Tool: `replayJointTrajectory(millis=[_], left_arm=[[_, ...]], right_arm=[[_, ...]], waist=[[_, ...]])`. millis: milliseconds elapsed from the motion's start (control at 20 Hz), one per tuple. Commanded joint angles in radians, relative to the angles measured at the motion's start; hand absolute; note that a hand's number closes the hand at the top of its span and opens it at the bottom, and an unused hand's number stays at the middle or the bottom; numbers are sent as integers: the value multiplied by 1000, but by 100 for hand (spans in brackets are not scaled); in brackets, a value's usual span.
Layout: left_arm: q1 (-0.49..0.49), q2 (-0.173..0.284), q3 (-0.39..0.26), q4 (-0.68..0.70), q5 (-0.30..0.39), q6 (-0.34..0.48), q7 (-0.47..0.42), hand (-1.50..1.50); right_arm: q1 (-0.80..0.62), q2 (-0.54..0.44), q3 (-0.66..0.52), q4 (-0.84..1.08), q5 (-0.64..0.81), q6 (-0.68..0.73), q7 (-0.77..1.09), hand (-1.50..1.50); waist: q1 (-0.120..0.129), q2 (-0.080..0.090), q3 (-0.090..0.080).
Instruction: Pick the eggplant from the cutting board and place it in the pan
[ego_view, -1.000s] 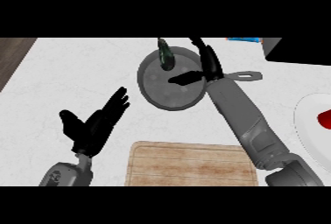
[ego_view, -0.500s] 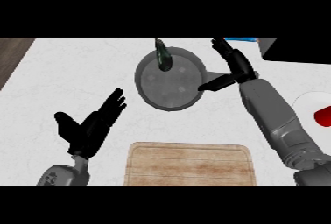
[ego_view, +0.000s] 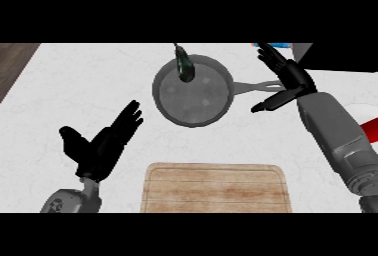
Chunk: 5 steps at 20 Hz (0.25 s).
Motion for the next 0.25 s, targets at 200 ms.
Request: replayJointTrajectory(millis=[200], left_arm=[[11, -21, 1, 43, -21, -24, -59, 0]], right_arm=[[-15, -37, 7, 24, 27, 85, -21, -150]], waist=[[-7, -3, 0]])
